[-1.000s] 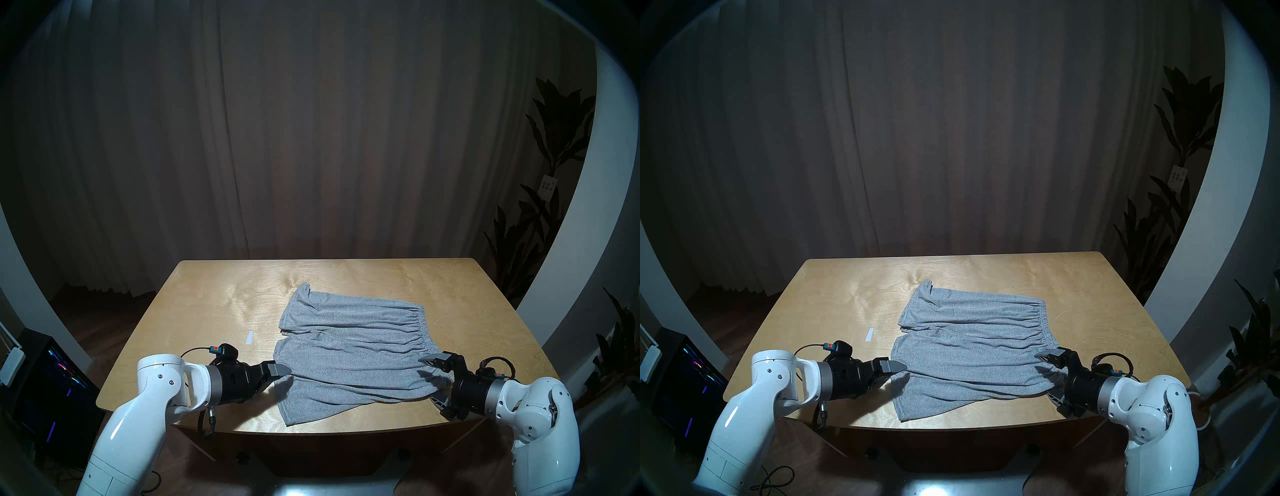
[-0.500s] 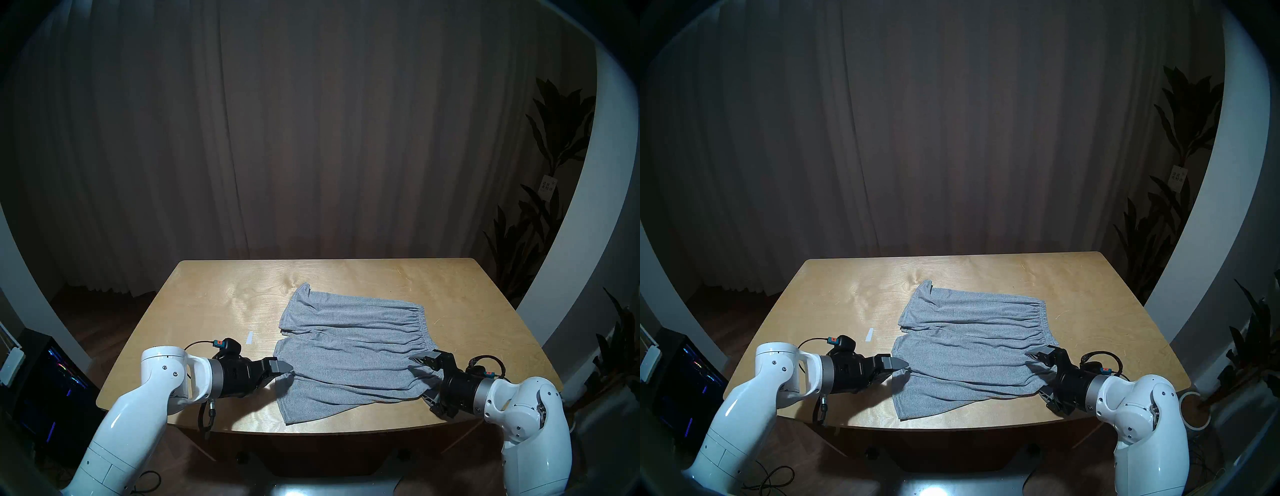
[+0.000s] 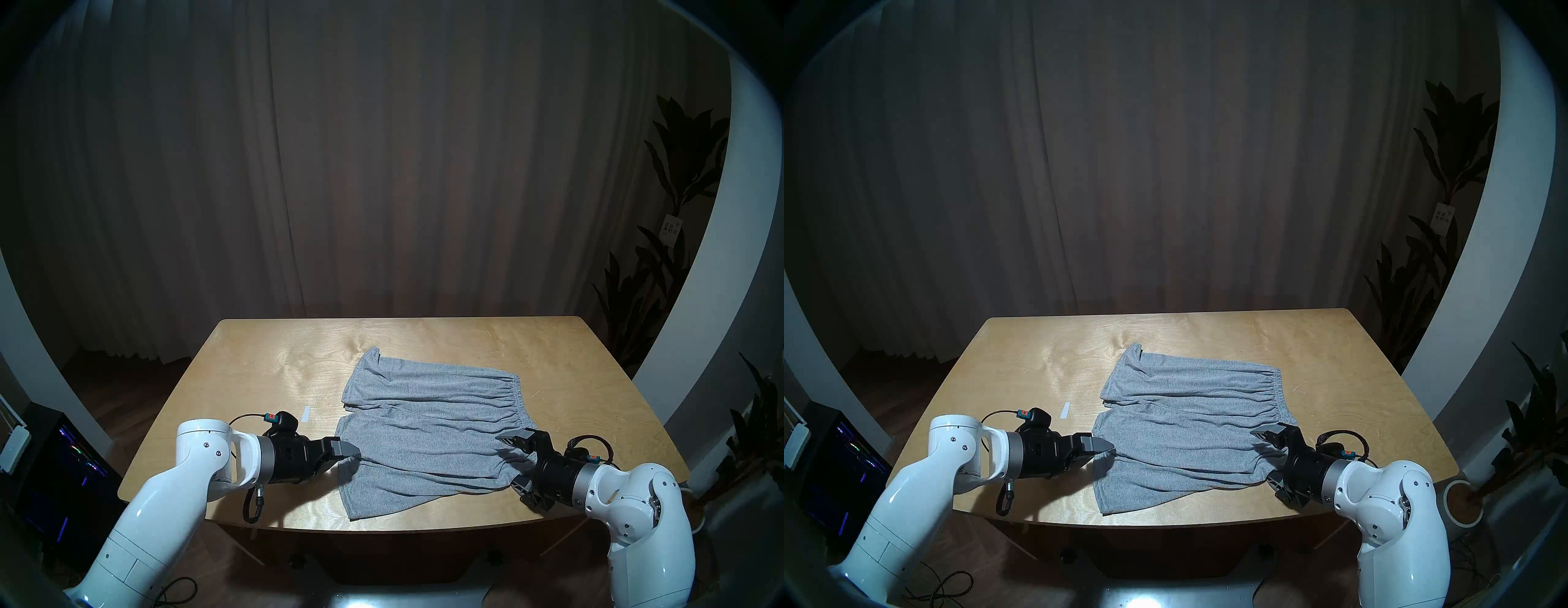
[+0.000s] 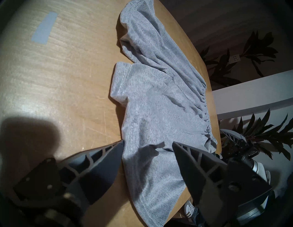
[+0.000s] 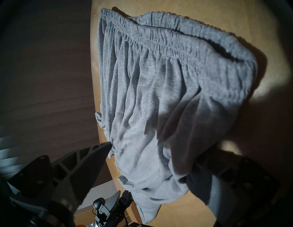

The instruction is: Fold the pants in half lengthwise, then in half again, and set them down flat

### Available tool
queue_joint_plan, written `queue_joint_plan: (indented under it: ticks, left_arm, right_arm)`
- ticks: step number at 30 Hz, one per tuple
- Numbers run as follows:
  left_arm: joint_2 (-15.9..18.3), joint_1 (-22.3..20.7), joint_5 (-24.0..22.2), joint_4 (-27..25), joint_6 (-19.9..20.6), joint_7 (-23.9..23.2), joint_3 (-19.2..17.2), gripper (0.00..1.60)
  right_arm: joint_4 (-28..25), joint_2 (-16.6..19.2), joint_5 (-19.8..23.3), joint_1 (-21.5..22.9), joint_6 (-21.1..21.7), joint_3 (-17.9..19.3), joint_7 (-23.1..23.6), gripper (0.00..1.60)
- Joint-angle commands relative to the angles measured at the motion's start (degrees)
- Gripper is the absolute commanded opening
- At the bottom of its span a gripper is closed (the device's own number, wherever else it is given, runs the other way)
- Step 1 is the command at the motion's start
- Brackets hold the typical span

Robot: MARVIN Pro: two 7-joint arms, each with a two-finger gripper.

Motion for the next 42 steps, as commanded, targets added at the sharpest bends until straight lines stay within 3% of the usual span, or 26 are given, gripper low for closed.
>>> queue_joint_plan:
  ticks: [1,7,8,10,11,12,13,26,27,28,33,35,36,37,42]
  left_arm:
    - [1.1,1.0,3.2,5.6,0.0,-0.3,3.4,1.6]
    - [1.6,-0.1,3.8,6.9,0.0,-2.2,4.7,1.6]
    - [1.7,-0.2,4.1,6.9,-0.1,-2.4,5.0,1.6]
    - [1.7,-0.2,3.8,7.2,-0.2,-2.6,4.9,1.6]
    - [1.8,-0.3,3.9,7.7,-0.3,-3.0,5.0,1.6]
    - [1.9,-0.2,4.0,7.5,-0.4,-3.2,5.0,1.6]
    - [2.1,-0.4,4.1,7.9,-0.4,-3.5,5.2,1.6]
    - [2.9,-0.1,5.4,9.1,-3.3,-4.2,5.9,1.6]
    - [2.9,-0.2,5.7,9.0,-3.5,-4.3,6.2,0.97]
    - [2.7,-0.3,5.5,9.4,-3.7,-4.5,6.3,0.0]
    - [2.8,-0.2,5.9,9.3,-4.2,-5.0,7.1,0.0]
    - [2.9,-0.2,6.0,9.2,-4.5,-5.1,7.2,0.0]
    - [2.9,-0.3,5.8,9.3,-4.6,-5.1,7.1,0.0]
    - [3.0,-0.3,5.7,9.1,-4.9,-5.3,6.8,0.0]
    - [3.5,-0.5,3.9,7.8,-5.8,-5.5,4.0,0.0]
  right_arm:
    - [1.2,-0.5,-0.9,-0.4,-0.1,-1.4,-0.3,1.6]
    - [1.4,-0.6,-1.3,-0.6,-0.5,-1.9,-0.2,1.6]
    - [1.4,-0.6,-1.4,-0.6,-0.5,-2.0,-0.2,1.54]
    - [1.4,-0.6,-1.5,-0.7,-0.7,-2.0,-0.2,1.33]
    - [1.4,-0.7,-1.4,-0.7,-0.8,-2.1,-0.2,1.14]
    - [1.5,-0.7,-1.5,-0.6,-0.9,-2.1,-0.2,0.76]
    - [1.5,-0.7,-1.6,-0.6,-0.9,-2.1,-0.1,0.72]
    - [1.3,-0.5,-1.7,-0.3,-0.9,-2.3,-0.2,0.71]
    - [1.3,-0.5,-1.7,-0.3,-0.8,-2.4,-0.3,0.71]
    - [1.3,-0.5,-1.7,-0.3,-0.8,-2.4,-0.3,0.72]
    - [1.2,-0.6,-1.6,0.0,-0.7,-2.4,-0.2,0.65]
    - [1.0,-0.6,-1.5,0.2,-0.7,-2.3,-0.2,0.46]
    - [0.9,-0.6,-1.4,0.3,-0.7,-2.3,-0.2,0.28]
    - [0.8,-0.6,-1.3,0.4,-0.7,-2.2,-0.2,0.0]
    - [-0.1,-0.6,0.6,1.0,-0.8,-1.6,-0.9,0.0]
